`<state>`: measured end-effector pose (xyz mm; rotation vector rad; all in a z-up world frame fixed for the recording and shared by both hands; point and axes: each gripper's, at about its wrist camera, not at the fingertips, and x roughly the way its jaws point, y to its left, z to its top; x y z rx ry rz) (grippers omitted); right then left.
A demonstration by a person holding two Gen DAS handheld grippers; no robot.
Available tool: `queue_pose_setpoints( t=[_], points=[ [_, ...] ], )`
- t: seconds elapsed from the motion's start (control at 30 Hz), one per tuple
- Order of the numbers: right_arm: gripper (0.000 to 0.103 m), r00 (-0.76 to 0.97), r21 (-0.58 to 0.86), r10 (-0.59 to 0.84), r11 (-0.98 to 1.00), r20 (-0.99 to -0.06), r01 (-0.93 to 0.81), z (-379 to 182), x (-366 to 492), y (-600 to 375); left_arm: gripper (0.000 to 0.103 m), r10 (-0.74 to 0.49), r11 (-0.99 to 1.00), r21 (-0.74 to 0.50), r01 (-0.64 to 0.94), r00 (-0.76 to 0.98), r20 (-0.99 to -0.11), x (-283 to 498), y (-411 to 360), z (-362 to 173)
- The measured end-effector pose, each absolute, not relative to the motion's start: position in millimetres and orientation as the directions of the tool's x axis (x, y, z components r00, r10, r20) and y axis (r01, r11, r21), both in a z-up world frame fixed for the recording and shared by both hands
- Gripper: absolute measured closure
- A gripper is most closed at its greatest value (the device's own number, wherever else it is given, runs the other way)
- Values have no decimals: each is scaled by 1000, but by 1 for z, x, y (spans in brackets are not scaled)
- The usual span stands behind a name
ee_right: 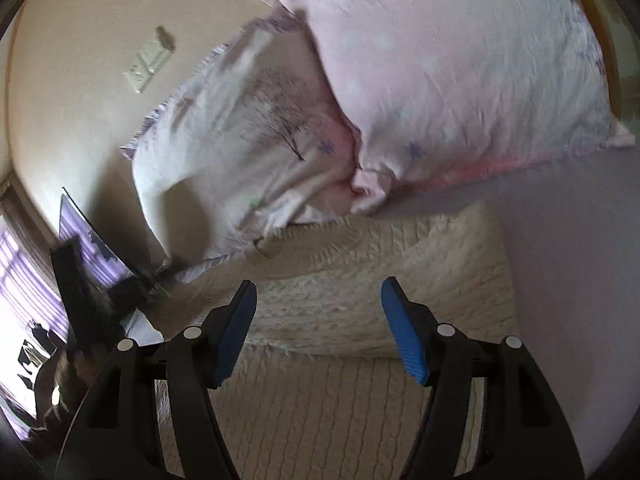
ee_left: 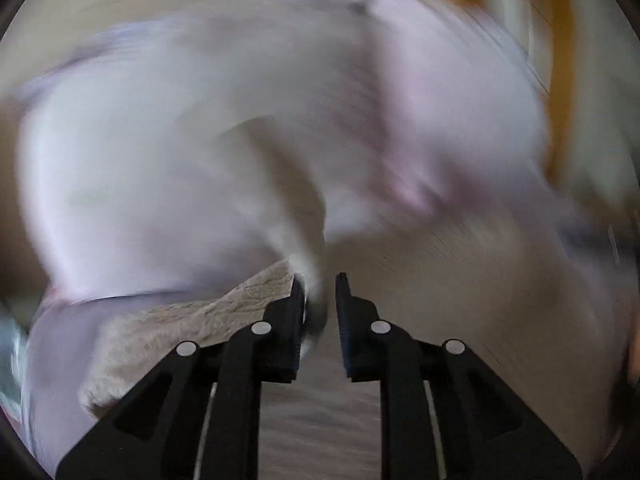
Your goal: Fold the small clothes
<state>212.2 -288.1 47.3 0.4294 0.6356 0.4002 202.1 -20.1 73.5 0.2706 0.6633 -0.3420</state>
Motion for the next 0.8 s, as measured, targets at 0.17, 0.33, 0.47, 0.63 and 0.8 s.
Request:
queue_pose_setpoints(
  t=[0.17,0.33,0.47,0.63,0.8],
  points=[
    [48,685,558,504,812,-526,-169,31,226,-307,86,-237,887,143,438,699,-675,176,-21,50],
    [65,618,597,529,793,-581,-117,13,265,-302,68,-199,957,28,289,723,-661,150,61,66],
    [66,579,558,481,828,-658,-54,0,304,-287,47,-176,979,-45,201,706,-686,119,106,64],
    [92,577,460,411,885,-706,-67,-12,325,-262,36,-160,987,-96,131,692,-703,85,138,56],
    [94,730,464,355,884,-584,-59,23,292,-285,31,-189,982,-132,136,672,-716,75,140,44]
  ],
)
